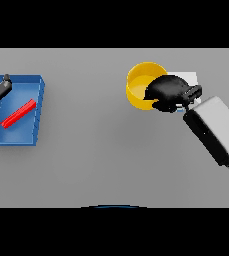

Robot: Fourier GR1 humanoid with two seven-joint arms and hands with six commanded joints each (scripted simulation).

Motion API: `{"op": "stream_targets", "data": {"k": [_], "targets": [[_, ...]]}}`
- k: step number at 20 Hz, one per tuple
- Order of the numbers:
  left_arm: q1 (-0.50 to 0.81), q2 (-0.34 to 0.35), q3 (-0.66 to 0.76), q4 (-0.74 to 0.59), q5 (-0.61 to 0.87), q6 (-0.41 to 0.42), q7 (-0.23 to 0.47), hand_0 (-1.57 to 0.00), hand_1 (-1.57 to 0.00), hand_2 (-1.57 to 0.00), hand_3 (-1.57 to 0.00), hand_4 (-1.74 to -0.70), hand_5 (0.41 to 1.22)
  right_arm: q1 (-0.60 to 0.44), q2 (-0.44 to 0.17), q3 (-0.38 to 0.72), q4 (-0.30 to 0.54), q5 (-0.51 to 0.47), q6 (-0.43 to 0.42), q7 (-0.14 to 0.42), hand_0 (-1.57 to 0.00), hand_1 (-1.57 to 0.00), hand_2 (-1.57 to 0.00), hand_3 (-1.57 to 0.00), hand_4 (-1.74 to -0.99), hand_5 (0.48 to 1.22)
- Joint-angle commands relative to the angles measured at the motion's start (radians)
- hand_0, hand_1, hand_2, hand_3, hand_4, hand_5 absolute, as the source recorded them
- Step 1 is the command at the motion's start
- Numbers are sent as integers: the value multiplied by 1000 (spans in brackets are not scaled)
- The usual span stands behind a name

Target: Pick up the red beaker and tilt it to pour out 1 green nut into yellow bowl. Pick up the yellow bowl and place it on the metallic measuring scale.

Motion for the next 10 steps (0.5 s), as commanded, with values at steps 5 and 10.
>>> {"op": "stream_targets", "data": {"k": [5,10], "targets": [[9,-2,2,-14,3,-3,19,1,1,1,1,-741,706,-46,-46,-64,141,17,-92,-48,-1571,-1571,-1540,-1198,-1741,1221],[18,-2,-3,-19,1,-8,14,1,1,1,1,-728,691,-45,-56,-103,277,33,-170,-67,-1571,-1571,-1506,-1176,-1741,1221]]}}
